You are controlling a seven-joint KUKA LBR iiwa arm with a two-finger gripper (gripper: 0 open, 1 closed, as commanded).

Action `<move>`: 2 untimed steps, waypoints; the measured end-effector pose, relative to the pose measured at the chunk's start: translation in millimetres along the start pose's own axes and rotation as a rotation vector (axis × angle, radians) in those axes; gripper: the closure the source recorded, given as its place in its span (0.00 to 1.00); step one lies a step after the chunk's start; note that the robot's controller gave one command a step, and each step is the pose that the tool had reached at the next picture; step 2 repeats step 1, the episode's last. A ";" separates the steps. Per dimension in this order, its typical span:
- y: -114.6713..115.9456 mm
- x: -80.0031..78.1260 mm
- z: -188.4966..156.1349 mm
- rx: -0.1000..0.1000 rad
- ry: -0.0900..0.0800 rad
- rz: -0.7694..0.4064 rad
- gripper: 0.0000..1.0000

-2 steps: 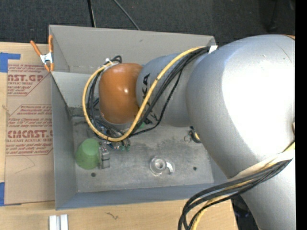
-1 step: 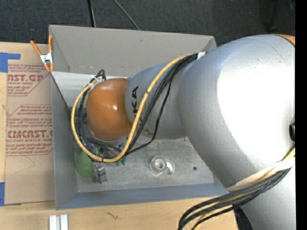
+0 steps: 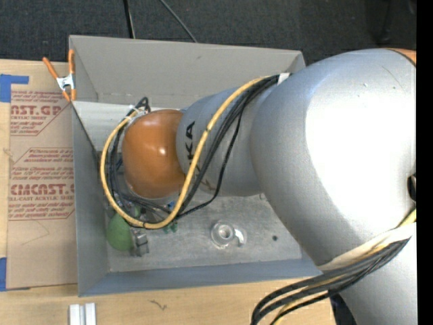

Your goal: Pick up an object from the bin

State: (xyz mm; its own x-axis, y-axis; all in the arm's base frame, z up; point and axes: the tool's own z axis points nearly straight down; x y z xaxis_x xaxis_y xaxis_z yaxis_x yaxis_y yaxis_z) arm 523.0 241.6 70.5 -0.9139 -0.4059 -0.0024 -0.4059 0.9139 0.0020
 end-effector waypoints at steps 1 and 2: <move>-80.4 19.2 -141.5 0.005 -0.005 -0.357 1.00; -80.4 19.2 -141.5 0.005 -0.005 -0.357 1.00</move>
Offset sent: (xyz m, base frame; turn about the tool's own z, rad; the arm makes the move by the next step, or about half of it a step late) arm 0.0128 -0.0807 0.1386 -0.3587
